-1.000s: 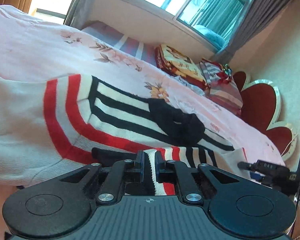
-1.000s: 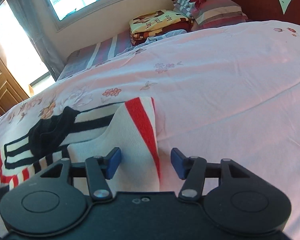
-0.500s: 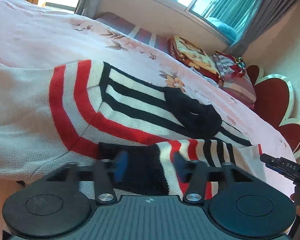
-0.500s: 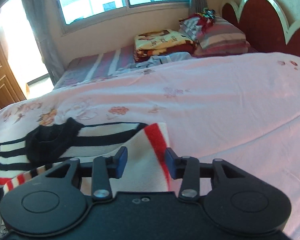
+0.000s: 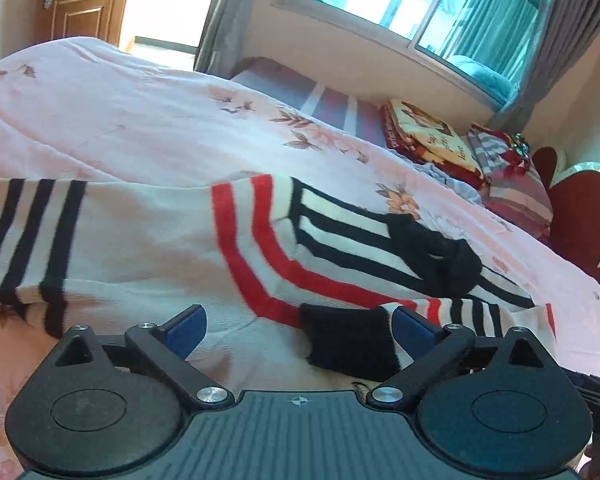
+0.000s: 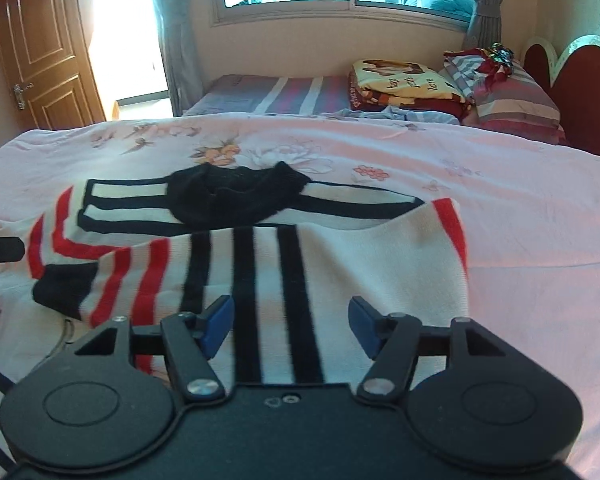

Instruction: Fold small clothes

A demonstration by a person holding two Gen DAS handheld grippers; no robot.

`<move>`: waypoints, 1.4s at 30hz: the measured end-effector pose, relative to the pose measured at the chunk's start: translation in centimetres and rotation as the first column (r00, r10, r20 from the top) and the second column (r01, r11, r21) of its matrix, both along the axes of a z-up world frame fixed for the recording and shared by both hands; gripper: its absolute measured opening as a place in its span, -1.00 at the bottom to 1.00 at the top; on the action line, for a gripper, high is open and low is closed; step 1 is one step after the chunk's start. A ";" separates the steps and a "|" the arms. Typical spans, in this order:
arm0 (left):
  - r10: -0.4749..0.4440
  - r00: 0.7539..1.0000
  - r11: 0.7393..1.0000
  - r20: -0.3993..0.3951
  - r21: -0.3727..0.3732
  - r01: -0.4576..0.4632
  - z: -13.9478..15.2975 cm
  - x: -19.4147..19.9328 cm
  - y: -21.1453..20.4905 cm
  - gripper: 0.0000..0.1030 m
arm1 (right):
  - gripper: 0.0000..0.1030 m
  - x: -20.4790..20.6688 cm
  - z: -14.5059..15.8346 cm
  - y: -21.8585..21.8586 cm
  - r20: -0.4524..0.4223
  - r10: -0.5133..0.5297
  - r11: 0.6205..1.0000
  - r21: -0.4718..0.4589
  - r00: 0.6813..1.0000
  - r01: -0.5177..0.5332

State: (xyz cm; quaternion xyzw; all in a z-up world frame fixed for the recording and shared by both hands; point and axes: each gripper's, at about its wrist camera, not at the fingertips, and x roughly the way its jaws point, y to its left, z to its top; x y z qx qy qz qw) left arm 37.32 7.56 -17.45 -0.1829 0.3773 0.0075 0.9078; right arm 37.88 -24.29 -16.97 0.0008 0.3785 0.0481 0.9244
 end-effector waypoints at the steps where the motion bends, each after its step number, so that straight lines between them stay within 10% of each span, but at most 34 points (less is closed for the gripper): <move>1: 0.017 1.000 1.000 -0.002 -0.011 -0.017 -0.1 -0.5 1.2 0.91 | 0.21 0.0 0.1 0.9 -0.003 0.018 1.000 0.009 1.000 -0.018; 8: 0.227 0.973 0.969 -0.050 -0.092 -0.231 -1.7 -5.0 11.8 0.91 | 0.31 -0.2 -0.3 7.3 -0.013 0.110 0.994 0.024 0.994 -0.110; 17: 0.486 0.871 0.827 -0.070 -0.286 -0.484 -5.9 -8.6 23.3 0.90 | 0.33 0.2 -0.7 11.2 -0.027 0.120 0.992 0.031 0.992 -0.119; 28: 0.552 0.833 0.747 -0.046 -0.416 -0.518 -9.8 -5.4 26.8 -0.87 | 0.33 1.6 -1.2 12.7 -0.025 0.063 0.998 -0.002 0.998 -0.063; 37: 0.268 0.929 0.932 0.254 -0.311 -0.184 -0.3 -1.9 18.4 -0.87 | 0.37 2.6 -3.8 12.3 -0.071 0.050 0.997 -0.057 0.996 -0.054; 42: -0.064 0.937 0.963 0.344 -0.225 0.149 3.3 1.4 6.5 -0.87 | 0.31 1.2 -1.1 9.5 -0.009 0.009 1.000 0.030 1.000 -0.009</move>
